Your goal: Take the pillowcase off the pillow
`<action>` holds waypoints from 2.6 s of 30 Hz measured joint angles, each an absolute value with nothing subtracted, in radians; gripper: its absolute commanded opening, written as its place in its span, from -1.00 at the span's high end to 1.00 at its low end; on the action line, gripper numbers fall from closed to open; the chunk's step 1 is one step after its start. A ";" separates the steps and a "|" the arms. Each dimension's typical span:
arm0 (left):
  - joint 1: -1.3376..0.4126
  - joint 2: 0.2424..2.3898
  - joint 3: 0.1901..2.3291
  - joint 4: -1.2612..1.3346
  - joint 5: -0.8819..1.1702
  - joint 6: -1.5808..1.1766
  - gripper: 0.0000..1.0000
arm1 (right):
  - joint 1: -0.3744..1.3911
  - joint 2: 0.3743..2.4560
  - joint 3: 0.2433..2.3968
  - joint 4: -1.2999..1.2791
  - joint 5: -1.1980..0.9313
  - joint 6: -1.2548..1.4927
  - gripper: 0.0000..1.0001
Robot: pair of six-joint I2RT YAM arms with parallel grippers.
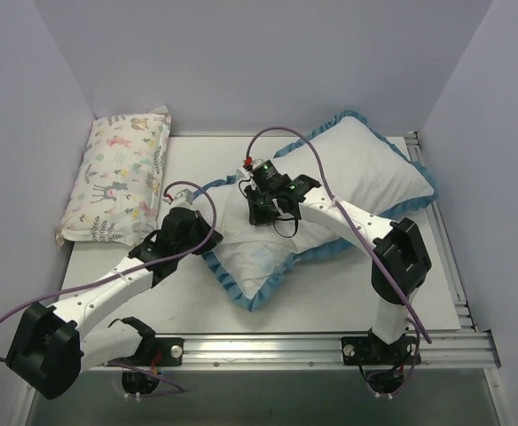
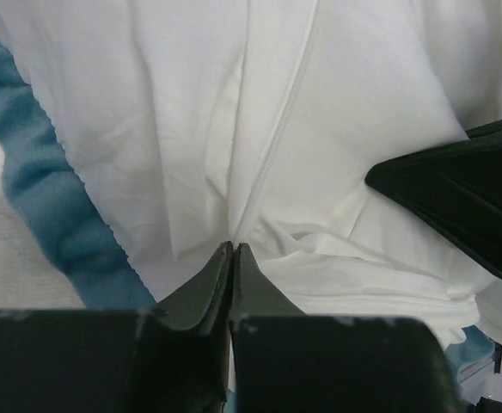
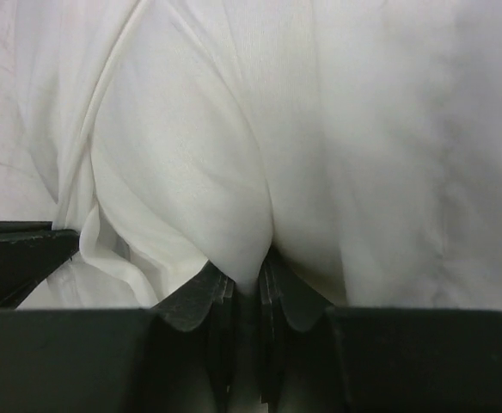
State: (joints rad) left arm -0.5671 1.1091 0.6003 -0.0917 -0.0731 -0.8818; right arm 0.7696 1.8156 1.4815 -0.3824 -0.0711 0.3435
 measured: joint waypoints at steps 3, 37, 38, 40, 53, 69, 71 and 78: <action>-0.567 1.114 0.664 -0.139 -0.073 -0.848 0.58 | 0.746 1.807 1.470 -0.350 -0.104 0.387 1.00; -0.730 1.090 0.622 -0.181 -0.279 -1.125 1.00 | 0.776 1.747 1.348 -0.089 0.033 0.574 1.00; -0.728 1.082 0.605 -0.161 -0.278 -1.133 1.00 | 0.768 1.747 1.354 -0.100 0.014 0.577 1.00; -0.727 1.071 0.575 -0.120 -0.272 -1.148 1.00 | 0.748 1.747 1.368 -0.125 -0.028 0.582 1.00; -0.723 0.974 0.428 -0.006 -0.250 -1.203 1.00 | 0.621 1.743 1.438 -0.237 -0.235 0.599 1.00; -0.726 1.124 0.434 0.020 -0.228 -1.188 1.00 | 0.599 1.735 1.459 -0.286 -0.250 0.587 1.00; -0.731 1.132 0.422 0.055 -0.224 -1.195 1.00 | 0.583 1.735 1.492 -0.328 -0.259 0.587 1.00; -0.738 1.186 0.439 0.145 -0.223 -1.197 1.00 | 0.524 1.735 1.584 -0.426 -0.282 0.594 1.00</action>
State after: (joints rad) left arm -0.7383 1.1858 0.4389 0.1448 -0.2234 -1.1973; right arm 0.5243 1.7351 1.5837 -0.4263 -0.2825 0.5941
